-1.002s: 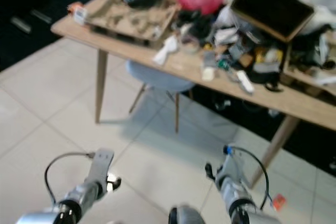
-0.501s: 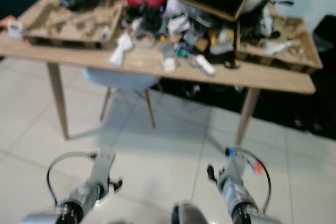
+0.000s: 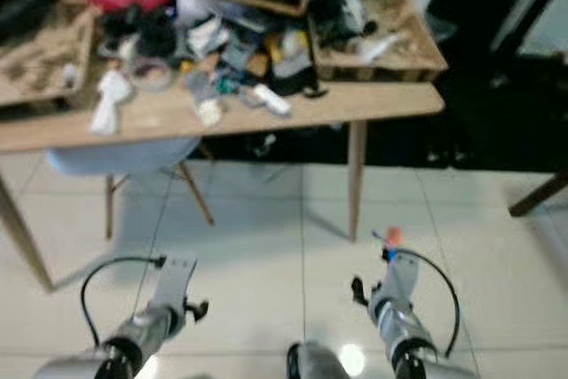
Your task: Picking trash to rubbish bin
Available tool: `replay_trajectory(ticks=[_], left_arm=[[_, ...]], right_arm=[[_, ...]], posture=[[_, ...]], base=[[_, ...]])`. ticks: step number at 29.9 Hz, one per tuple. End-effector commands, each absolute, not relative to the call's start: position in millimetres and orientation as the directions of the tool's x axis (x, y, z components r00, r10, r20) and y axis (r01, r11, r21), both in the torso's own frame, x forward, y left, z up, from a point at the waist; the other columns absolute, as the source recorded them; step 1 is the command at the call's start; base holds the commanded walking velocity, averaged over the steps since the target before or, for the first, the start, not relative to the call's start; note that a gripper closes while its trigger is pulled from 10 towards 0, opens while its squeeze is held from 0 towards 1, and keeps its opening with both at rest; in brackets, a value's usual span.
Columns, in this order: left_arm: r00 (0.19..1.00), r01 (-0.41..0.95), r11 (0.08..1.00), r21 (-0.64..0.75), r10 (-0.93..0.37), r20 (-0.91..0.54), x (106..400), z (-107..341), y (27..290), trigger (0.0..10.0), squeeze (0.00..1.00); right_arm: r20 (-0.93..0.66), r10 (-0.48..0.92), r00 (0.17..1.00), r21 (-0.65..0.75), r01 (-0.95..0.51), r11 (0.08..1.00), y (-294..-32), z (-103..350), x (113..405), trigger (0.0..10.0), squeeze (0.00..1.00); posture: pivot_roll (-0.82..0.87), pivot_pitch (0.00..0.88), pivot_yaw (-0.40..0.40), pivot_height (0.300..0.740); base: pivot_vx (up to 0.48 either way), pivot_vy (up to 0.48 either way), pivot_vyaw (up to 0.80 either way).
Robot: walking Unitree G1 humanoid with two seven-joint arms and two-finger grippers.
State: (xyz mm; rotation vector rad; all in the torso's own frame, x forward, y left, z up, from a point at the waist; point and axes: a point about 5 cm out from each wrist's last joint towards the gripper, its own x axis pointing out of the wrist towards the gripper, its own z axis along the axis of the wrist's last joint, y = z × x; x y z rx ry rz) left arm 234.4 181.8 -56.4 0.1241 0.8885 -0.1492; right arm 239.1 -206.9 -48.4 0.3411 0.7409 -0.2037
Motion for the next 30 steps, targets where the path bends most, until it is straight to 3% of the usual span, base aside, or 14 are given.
replay_trajectory(ticks=[1,16,30], left_arm=[[0.595,0.189,0.981,0.048,-0.075,-0.800,226,-62,182,10.0,0.00],[0.612,0.176,0.982,0.074,-0.050,-0.789,231,-59,185,10.0,0.00],[0.610,0.182,0.980,0.079,-0.050,-0.791,230,-59,186,10.0,0.00]], right_arm=[[-0.705,-0.064,0.706,0.231,0.315,0.920,-205,-53,233,10.0,0.00],[-0.646,-0.012,0.763,0.216,0.198,0.956,-201,-45,243,10.0,0.00],[-0.651,0.020,0.759,0.216,0.159,0.963,-197,-46,243,10.0,0.00]], posture=[[0.13,0.108,-0.055,0.740],[0.14,0.094,-0.058,0.740],[0.15,0.078,-0.061,0.740]], base=[[0.000,0.000,0.00],[0.000,0.000,0.00],[0.000,0.000,0.77]])
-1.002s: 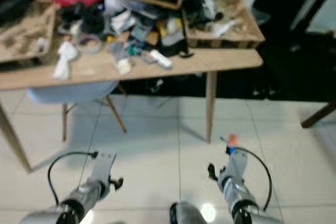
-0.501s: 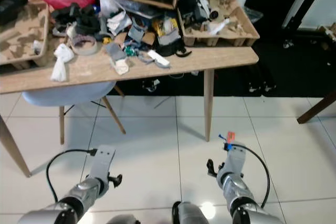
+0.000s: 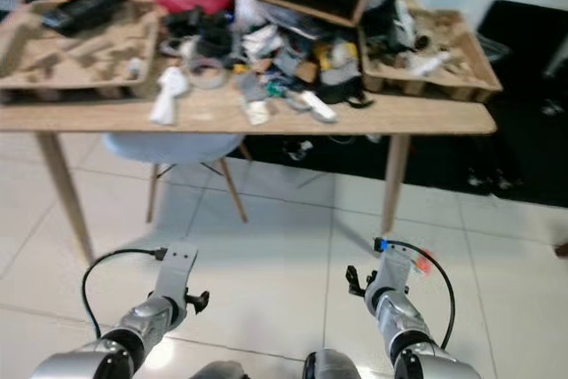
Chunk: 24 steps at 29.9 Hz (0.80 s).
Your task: Picking trash to rubbish bin
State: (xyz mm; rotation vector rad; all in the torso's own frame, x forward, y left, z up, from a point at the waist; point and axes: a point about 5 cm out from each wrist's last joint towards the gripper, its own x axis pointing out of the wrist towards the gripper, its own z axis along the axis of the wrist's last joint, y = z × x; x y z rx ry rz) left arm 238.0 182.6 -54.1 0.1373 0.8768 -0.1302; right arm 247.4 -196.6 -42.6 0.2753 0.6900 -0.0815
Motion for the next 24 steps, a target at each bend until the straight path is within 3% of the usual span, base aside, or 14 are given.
replay_trajectory(ticks=[1,5,24], left_arm=[[0.610,0.182,0.980,0.079,-0.050,-0.791,230.2,-58.9,186.3,10.0,0.00],[0.610,0.182,0.980,0.079,-0.050,-0.791,229.4,-59.3,186.6,10.0,0.00],[0.584,0.220,0.973,0.064,-0.079,-0.808,222.0,-63.9,184.9,10.0,0.00]], right_arm=[[-0.651,0.020,0.759,0.216,0.159,0.963,-197.1,-45.7,242.9,10.0,0.00],[-0.652,0.024,0.758,0.218,0.156,0.963,-196.6,-46.3,242.2,10.0,0.00],[-0.666,0.016,0.746,0.245,0.197,0.949,-196.7,-49.9,237.4,10.0,0.00]], posture=[[0.15,0.078,-0.061,0.740],[0.15,0.081,-0.060,0.740],[0.14,0.111,-0.053,0.740]], base=[[0.000,0.000,0.76],[0.000,0.000,0.66],[0.000,0.000,0.00]])
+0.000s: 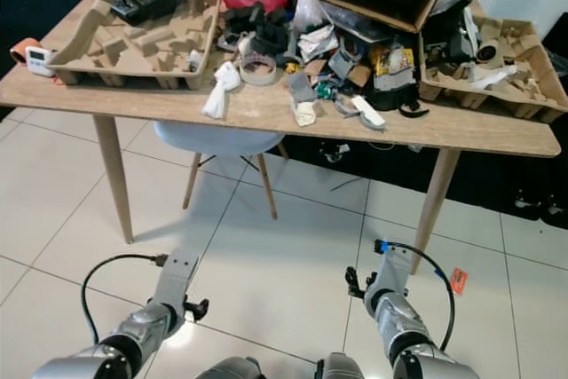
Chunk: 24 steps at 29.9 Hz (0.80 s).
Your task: Picking trash to rubbish bin
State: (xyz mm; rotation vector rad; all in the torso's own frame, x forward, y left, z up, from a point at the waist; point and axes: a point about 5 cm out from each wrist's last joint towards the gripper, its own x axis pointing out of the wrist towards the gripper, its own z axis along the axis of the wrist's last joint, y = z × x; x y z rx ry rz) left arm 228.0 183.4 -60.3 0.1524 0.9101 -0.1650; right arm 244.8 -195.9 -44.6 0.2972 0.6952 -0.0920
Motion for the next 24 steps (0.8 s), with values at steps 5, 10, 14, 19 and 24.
replay_trajectory(ticks=[5,10,14,19,24], left_arm=[[0.581,0.223,0.973,0.063,-0.081,-0.810,221.0,-64.4,185.1,10.0,0.00],[0.579,0.228,0.972,0.061,-0.085,-0.811,220.6,-64.7,184.4,10.0,0.00],[0.579,0.232,0.971,0.061,-0.088,-0.811,220.8,-64.6,184.4,10.0,0.00],[0.579,0.236,0.970,0.061,-0.090,-0.810,221.3,-64.3,184.0,10.0,0.00],[0.580,0.239,0.969,0.061,-0.092,-0.810,222.4,-63.6,184.1,10.0,0.00]], right_arm=[[-0.665,0.016,0.747,0.249,0.200,0.948,-196.6,-50.0,237.3,10.0,0.00],[-0.664,0.016,0.748,0.252,0.203,0.946,-196.7,-50.0,237.2,10.0,0.00],[-0.663,0.016,0.749,0.254,0.205,0.945,-196.2,-50.1,237.1,10.0,0.00],[-0.662,0.016,0.749,0.256,0.205,0.945,-196.3,-50.2,237.0,10.0,0.00],[-0.661,0.016,0.750,0.258,0.207,0.944,-195.9,-49.8,237.7,10.0,0.00]], posture=[[0.14,0.111,-0.053,0.740],[0.14,0.111,-0.053,0.740],[0.14,0.114,-0.049,0.740],[0.14,0.114,-0.049,0.740],[0.14,0.113,-0.045,0.740]], base=[[0.000,0.000,0.00],[0.000,0.000,0.00],[0.000,0.000,0.00],[0.150,0.000,0.00],[0.252,0.000,0.00]])
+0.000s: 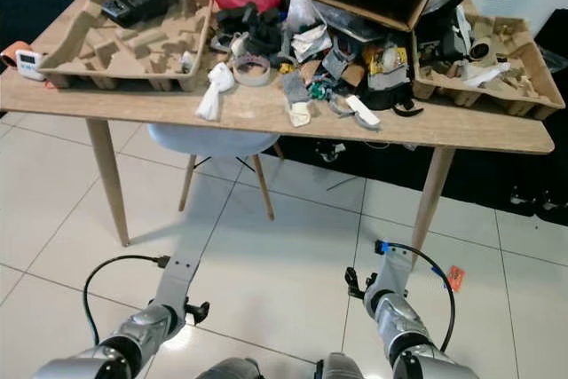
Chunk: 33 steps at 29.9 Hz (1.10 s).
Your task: Picking trash to rubbish bin
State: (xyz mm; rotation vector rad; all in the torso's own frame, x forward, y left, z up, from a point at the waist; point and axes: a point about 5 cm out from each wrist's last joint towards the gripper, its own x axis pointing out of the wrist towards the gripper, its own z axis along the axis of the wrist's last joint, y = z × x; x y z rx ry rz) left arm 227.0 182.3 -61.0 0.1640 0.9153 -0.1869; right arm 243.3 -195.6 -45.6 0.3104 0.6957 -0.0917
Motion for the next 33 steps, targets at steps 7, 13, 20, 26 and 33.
replay_trajectory(ticks=[7,13,20,26,33], left_arm=[[0.581,0.240,0.969,0.060,-0.094,-0.809,222.9,-63.3,184.2,10.0,0.00],[0.582,0.243,0.968,0.060,-0.096,-0.808,223.3,-63.0,183.9,10.0,0.00],[0.584,0.233,0.970,0.069,-0.083,-0.807,223.4,-63.1,184.1,10.0,0.00],[0.589,0.239,0.969,0.064,-0.092,-0.803,224.5,-62.4,183.3,10.0,0.00],[0.579,0.277,0.959,0.062,-0.115,-0.807,224.5,-62.5,180.6,10.0,0.00]], right_arm=[[-0.661,0.017,0.750,0.260,0.208,0.943,-195.6,-49.8,237.7,10.0,0.00],[-0.662,0.018,0.749,0.258,0.205,0.944,-195.4,-49.9,237.7,10.0,0.00],[-0.663,0.018,0.748,0.254,0.203,0.946,-195.5,-50.2,237.2,10.0,0.00],[-0.665,0.019,0.746,0.250,0.199,0.948,-195.7,-50.6,236.6,10.0,0.00],[-0.666,0.018,0.745,0.248,0.199,0.948,-195.9,-50.6,236.5,10.0,0.00]], posture=[[0.14,0.113,-0.045,0.740],[0.14,0.113,-0.045,0.740],[0.14,0.108,-0.049,0.740],[0.14,0.103,-0.051,0.740],[0.14,0.103,-0.051,0.740]], base=[[0.254,0.000,0.00],[0.254,0.000,0.00],[0.142,0.000,0.00],[0.000,0.000,0.00],[0.000,-0.066,0.00]])
